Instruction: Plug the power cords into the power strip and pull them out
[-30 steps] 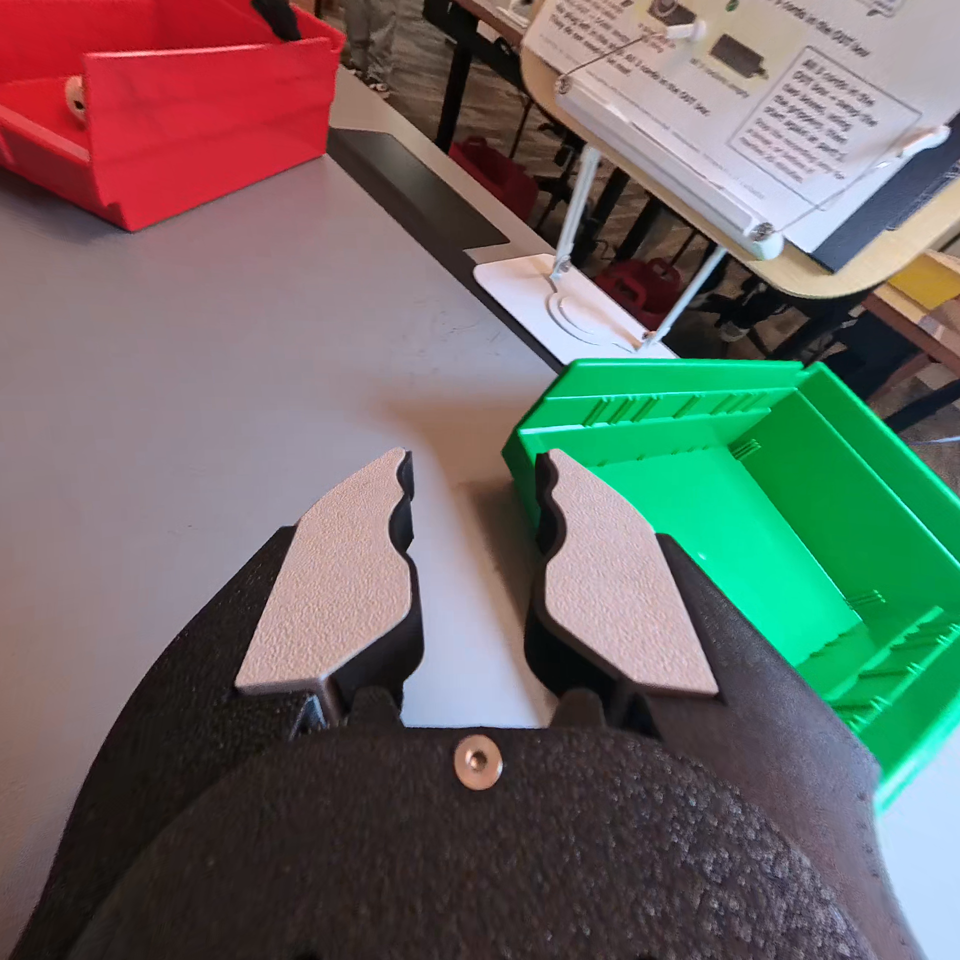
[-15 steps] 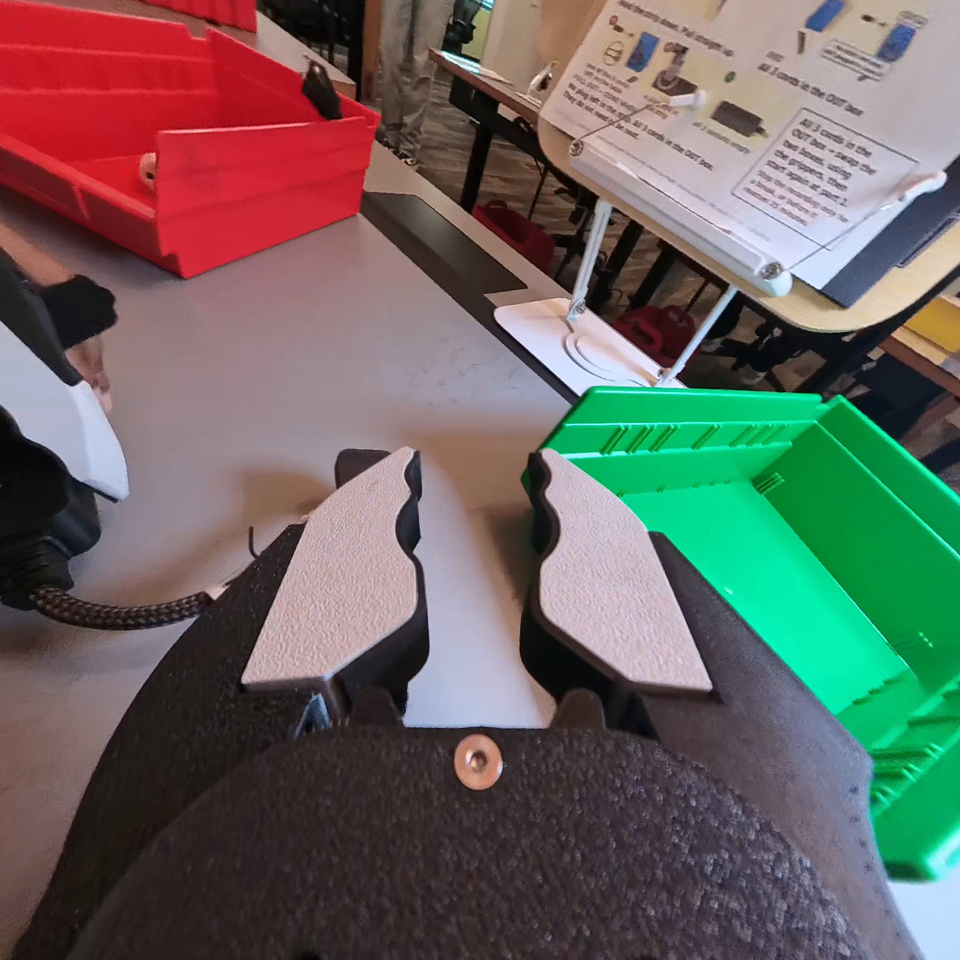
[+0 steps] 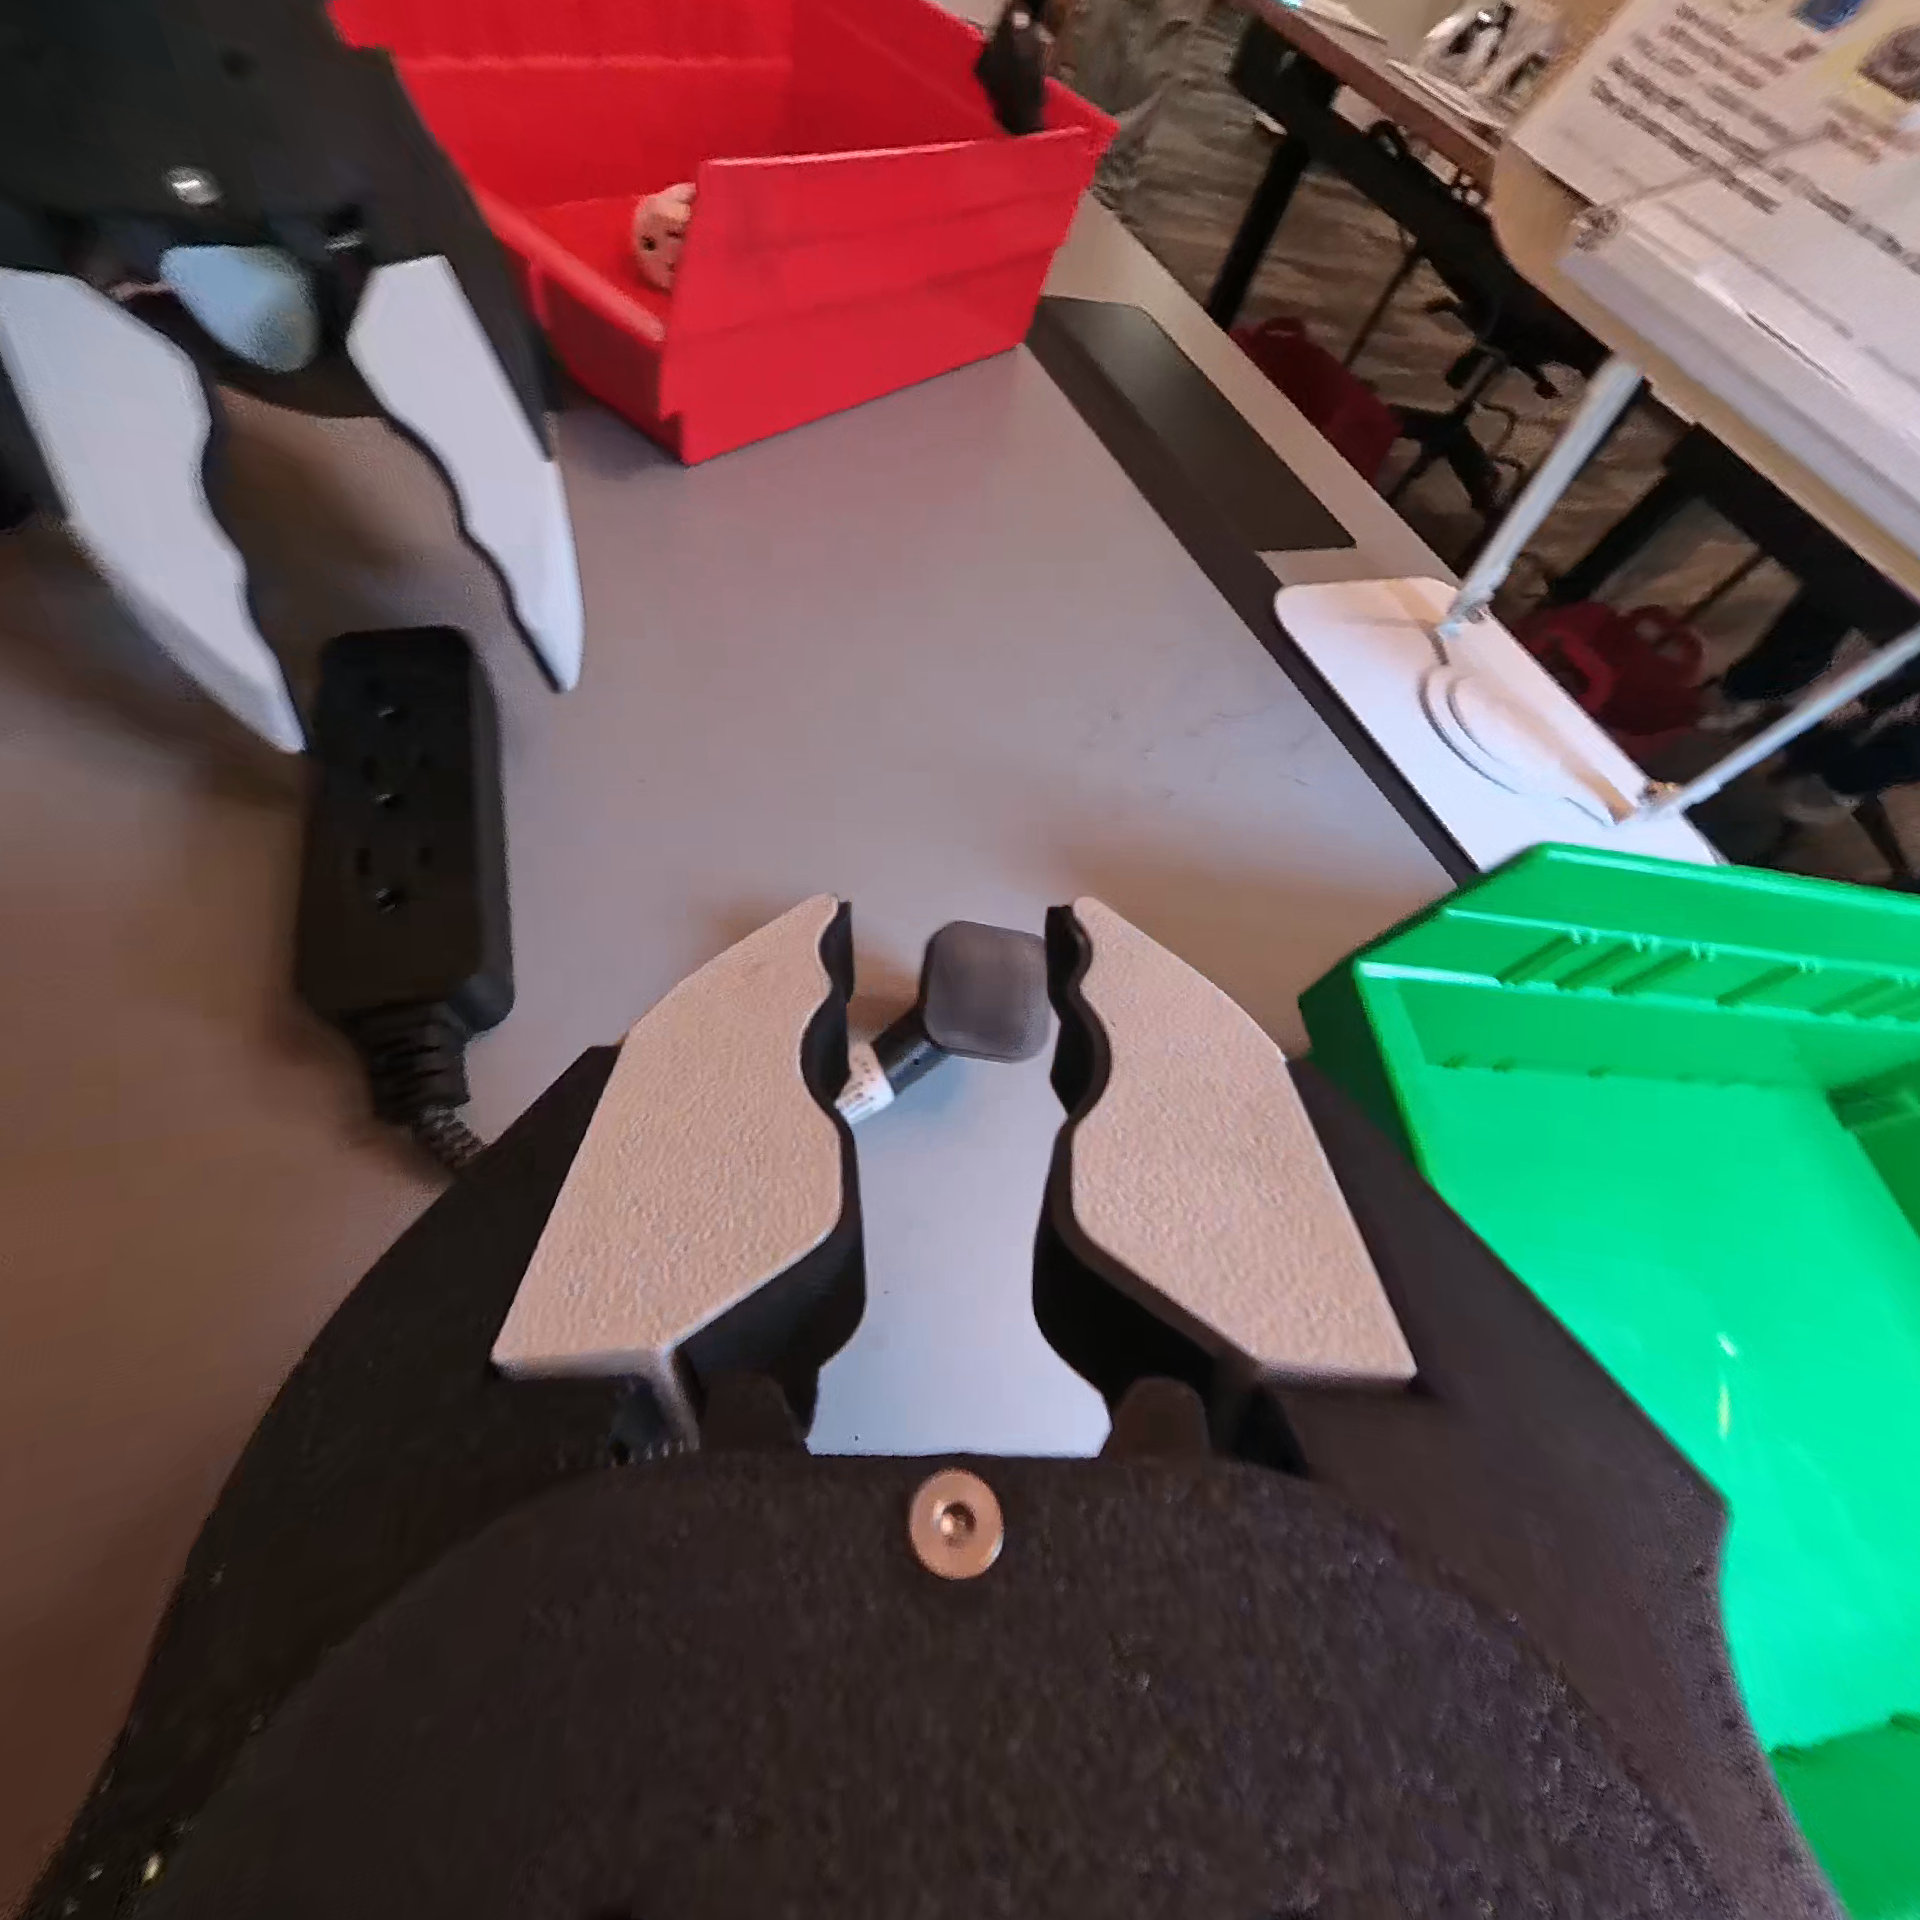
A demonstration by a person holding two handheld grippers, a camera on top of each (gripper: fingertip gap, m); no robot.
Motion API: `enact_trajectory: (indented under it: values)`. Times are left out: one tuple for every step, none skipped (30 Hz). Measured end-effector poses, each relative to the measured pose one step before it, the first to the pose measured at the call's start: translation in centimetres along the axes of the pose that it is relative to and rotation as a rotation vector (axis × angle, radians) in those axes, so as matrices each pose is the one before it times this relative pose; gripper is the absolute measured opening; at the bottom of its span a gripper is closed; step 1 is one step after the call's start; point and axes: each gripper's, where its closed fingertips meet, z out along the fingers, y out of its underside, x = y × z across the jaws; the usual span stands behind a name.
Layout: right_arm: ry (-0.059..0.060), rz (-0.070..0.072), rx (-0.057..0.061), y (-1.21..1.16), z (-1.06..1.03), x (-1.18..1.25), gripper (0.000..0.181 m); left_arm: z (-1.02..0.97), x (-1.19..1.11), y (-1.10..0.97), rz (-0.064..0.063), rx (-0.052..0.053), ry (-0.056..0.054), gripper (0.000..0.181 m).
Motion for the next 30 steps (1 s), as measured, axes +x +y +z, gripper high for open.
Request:
enact_trajectory:
  values:
    - [-0.0187, -0.0292, -0.0026, -0.168, 0.056, -0.621, 0.033, 0.064, -0.108, 0.253, -0.0160, 0.0048, 0.0015, 0.058]
    - [-0.0197, -0.0207, -0.0044, -0.139, 0.115, -0.599, 0.032, 0.165, -0.038, 0.307, -0.0068, -0.0057, 0.0000, 0.057]
    - [-0.0214, -0.0124, -0.0054, -0.088, 0.153, -0.583, 0.032, 0.205, -0.060, 0.364, -0.0002, -0.0150, -0.0044, 0.057]
    - [-0.0252, -0.0080, -0.0055, -0.068, 0.155, -0.592, 0.033, 0.224, -0.045, 0.326, 0.0028, -0.0176, -0.0043, 0.056]
    - [-0.0298, -0.0080, -0.0033, -0.051, 0.148, -0.625, 0.033, 0.214, -0.016, 0.182, 0.0048, -0.0116, -0.0016, 0.055]
    - [-0.0276, -0.0078, -0.0018, -0.039, 0.128, -0.555, 0.033, 0.179, -0.085, -0.054, 0.0057, 0.0022, -0.0054, 0.053]
    - [-0.0209, -0.0083, -0.0001, -0.037, 0.104, -0.423, 0.034, 0.134, -0.180, -0.221, 0.0043, 0.0102, -0.0122, 0.052]
    - [-0.0237, -0.0068, -0.0044, 0.034, 0.094, -0.427, 0.035, 0.105, -0.083, -0.147, 0.0014, 0.0012, -0.0060, 0.051]
    - [-0.0190, -0.0031, -0.0067, 0.093, 0.100, -0.334, 0.036, 0.087, -0.138, -0.158, -0.0012, -0.0012, -0.0085, 0.051]
    - [-0.0141, -0.0041, -0.0041, 0.067, 0.089, -0.259, 0.037, 0.079, -0.246, -0.187, 0.0004, 0.0007, -0.0154, 0.051]
    - [-0.0181, -0.0002, -0.0110, 0.169, 0.121, -0.283, 0.039, 0.098, -0.337, -0.184, -0.0014, 0.0006, -0.0191, 0.051]
    - [-0.0183, 0.0058, -0.0205, 0.279, 0.153, -0.265, 0.044, 0.085, -0.389, -0.201, 0.0033, 0.0035, -0.0180, 0.050]
    - [-0.0123, 0.0038, -0.0234, 0.324, 0.196, -0.182, 0.048, 0.100, -0.375, -0.178, 0.0121, 0.0076, -0.0118, 0.050]
    - [-0.0041, -0.0037, -0.0243, 0.344, 0.220, -0.108, 0.052, 0.129, -0.302, -0.138, 0.0152, 0.0087, -0.0019, 0.050]
    - [-0.0040, -0.0081, -0.0303, 0.399, 0.272, -0.125, 0.055, 0.107, -0.156, -0.144, 0.0168, 0.0115, 0.0074, 0.050]
    - [-0.0021, -0.0109, -0.0333, 0.426, 0.306, -0.125, 0.059, 0.110, 0.021, -0.071, 0.0193, 0.0065, 0.0154, 0.049]
    - [0.0022, -0.0124, -0.0309, 0.371, 0.320, -0.080, 0.062, 0.122, 0.028, 0.041, 0.0201, -0.0025, 0.0145, 0.049]
    - [-0.0106, -0.0132, -0.0315, 0.361, 0.326, -0.284, 0.063, 0.131, -0.054, 0.010, 0.0177, -0.0020, 0.0069, 0.049]
    - [-0.0142, -0.0119, -0.0279, 0.289, 0.340, -0.344, 0.063, 0.097, -0.019, -0.060, 0.0068, 0.0002, 0.0103, 0.048]
    - [-0.0131, -0.0122, -0.0221, 0.199, 0.322, -0.332, 0.062, 0.084, -0.001, -0.129, 0.0026, 0.0027, 0.0114, 0.048]
    - [-0.0227, -0.0089, -0.0217, 0.174, 0.322, -0.456, 0.060, 0.108, -0.030, -0.104, 0.0109, 0.0044, 0.0043, 0.048]
    - [-0.0214, -0.0014, -0.0207, 0.119, 0.331, -0.394, 0.060, 0.086, -0.058, -0.132, 0.0090, 0.0092, 0.0001, 0.048]
    - [-0.0087, -0.0022, -0.0133, 0.005, 0.315, -0.212, 0.060, 0.086, -0.065, -0.074, -0.0011, 0.0065, 0.0014, 0.048]
    - [-0.0056, -0.0041, -0.0123, -0.014, 0.298, -0.145, 0.060, 0.053, -0.111, -0.083, 0.0007, 0.0087, -0.0031, 0.048]
    - [0.0011, -0.0023, -0.0176, 0.052, 0.297, -0.015, 0.058, 0.037, -0.180, -0.042, 0.0032, 0.0082, -0.0101, 0.048]
    - [0.0090, -0.0070, -0.0162, 0.067, 0.285, 0.116, 0.055, 0.012, -0.181, -0.020, -0.0011, 0.0083, -0.0107, 0.049]
    - [0.0057, -0.0093, -0.0099, 0.004, 0.282, 0.074, 0.051, -0.028, -0.166, -0.016, -0.0012, 0.0096, -0.0104, 0.049]
    - [-0.0029, -0.0060, -0.0002, -0.114, 0.270, -0.057, 0.046, -0.078, -0.149, -0.018, -0.0002, 0.0105, -0.0102, 0.049]
    - [0.0034, -0.0004, 0.0022, -0.124, 0.245, 0.062, 0.045, -0.120, -0.098, 0.018, -0.0012, 0.0060, -0.0069, 0.049]
    - [0.0052, -0.0028, -0.0002, -0.066, 0.204, 0.081, 0.044, -0.154, -0.086, 0.044, -0.0021, 0.0038, -0.0045, 0.049]
